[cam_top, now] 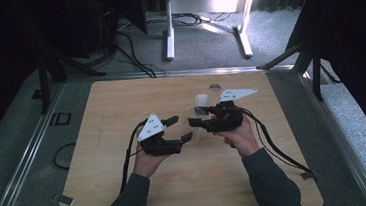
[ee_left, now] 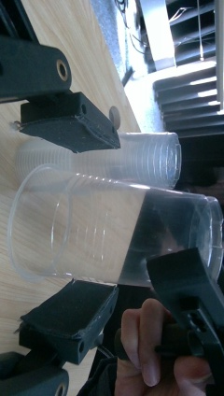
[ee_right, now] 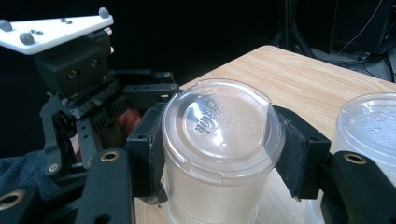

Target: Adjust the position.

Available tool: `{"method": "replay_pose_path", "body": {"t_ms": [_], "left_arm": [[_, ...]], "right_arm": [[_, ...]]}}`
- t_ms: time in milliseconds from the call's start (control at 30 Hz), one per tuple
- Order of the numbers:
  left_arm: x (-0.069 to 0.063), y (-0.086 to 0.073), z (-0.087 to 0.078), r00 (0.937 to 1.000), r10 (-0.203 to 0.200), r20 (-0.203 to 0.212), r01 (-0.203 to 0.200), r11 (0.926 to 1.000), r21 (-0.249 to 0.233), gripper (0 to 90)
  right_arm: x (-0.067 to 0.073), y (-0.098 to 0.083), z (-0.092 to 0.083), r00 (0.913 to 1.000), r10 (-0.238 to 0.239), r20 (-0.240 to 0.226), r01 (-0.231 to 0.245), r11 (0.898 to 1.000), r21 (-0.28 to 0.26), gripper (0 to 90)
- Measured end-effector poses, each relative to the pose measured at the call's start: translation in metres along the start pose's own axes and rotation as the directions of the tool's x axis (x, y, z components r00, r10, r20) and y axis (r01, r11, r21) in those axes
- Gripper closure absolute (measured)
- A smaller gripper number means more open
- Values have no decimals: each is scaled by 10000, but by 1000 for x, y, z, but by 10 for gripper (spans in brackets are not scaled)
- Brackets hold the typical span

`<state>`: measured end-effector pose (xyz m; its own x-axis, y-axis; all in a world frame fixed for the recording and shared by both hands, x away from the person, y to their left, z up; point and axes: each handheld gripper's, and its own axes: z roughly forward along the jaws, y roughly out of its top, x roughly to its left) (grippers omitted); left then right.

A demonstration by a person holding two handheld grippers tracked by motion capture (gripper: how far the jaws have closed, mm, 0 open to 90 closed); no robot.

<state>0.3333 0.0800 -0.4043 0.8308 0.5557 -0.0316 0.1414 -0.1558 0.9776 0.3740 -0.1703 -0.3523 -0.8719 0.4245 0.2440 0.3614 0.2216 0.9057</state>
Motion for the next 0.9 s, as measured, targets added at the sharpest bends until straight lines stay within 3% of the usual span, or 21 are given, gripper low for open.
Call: {"method": "replay_pose_path", "body": {"t_ms": [300,367,900], "left_arm": [[-2,-6,7,9999,-142,-12,142,9997,-186,245],[-4,-9,10,9997,-232,-67,229,9988,-431,245],[-7,-15,19,9996,-283,-32,281,9983,-510,255]], "right_arm": [[-2,1,0,9997,227,-99,-228,9997,-102,412],[-2,2,-1,9994,311,-122,-313,9994,-150,412],[-5,2,0,9972,639,-401,-651,9974,-304,412]]}}
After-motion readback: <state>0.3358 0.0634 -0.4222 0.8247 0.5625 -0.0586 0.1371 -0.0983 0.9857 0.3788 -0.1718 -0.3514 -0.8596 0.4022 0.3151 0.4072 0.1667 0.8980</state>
